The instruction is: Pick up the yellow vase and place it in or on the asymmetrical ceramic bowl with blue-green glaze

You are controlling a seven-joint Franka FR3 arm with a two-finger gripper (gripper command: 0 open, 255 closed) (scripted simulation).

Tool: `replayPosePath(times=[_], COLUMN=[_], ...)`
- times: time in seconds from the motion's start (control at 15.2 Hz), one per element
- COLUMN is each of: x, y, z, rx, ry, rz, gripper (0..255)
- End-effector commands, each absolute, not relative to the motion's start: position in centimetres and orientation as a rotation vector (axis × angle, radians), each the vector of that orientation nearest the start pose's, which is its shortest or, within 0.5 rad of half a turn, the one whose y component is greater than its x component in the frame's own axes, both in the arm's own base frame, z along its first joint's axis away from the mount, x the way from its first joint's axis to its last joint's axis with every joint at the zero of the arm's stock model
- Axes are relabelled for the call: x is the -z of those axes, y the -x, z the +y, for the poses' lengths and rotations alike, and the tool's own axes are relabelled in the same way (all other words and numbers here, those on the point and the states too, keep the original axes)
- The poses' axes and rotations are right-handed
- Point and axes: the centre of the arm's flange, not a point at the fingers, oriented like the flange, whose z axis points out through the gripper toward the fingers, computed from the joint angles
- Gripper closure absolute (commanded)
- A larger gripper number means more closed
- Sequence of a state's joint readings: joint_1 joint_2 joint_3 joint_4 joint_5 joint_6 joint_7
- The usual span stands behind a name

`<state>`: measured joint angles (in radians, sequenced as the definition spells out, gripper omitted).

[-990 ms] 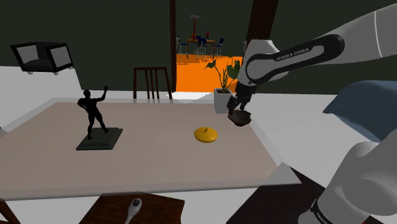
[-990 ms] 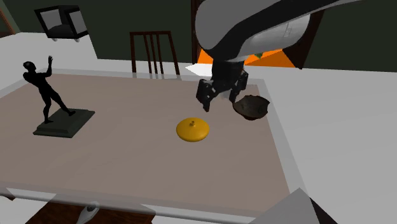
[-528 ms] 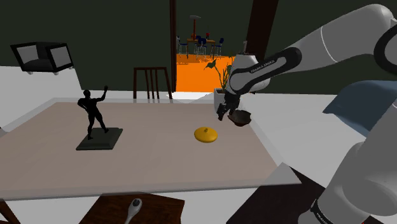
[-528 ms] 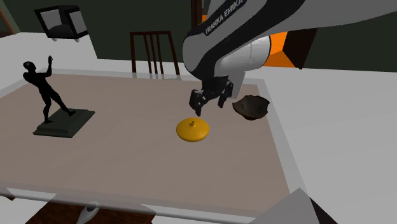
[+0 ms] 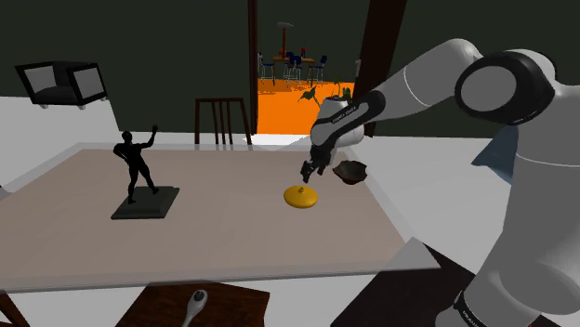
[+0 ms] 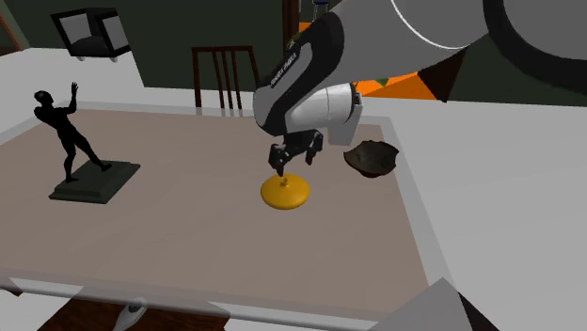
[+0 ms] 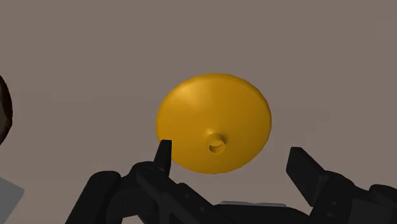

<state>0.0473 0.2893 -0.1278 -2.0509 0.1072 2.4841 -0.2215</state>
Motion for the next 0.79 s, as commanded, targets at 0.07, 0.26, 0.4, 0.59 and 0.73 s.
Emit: replayPosePath(times=[0.07, 0.26, 0.4, 0.59, 0.73], x=[-28.4, -26.7, -25.7, -24.1, -23.8], y=[-62.8, -63.6, -63.8, -64.0, -64.1], z=[-4.5, -4.5, -4.5, -4.4, -4.4], rx=[0.239, 0.239, 0.239, 0.239, 0.239], ry=[3.115, 3.115, 3.115, 3.115, 3.115], rz=[-0.130, -0.135, -0.135, -0.135, -0.135], gripper=[0, 0, 0, 0, 0])
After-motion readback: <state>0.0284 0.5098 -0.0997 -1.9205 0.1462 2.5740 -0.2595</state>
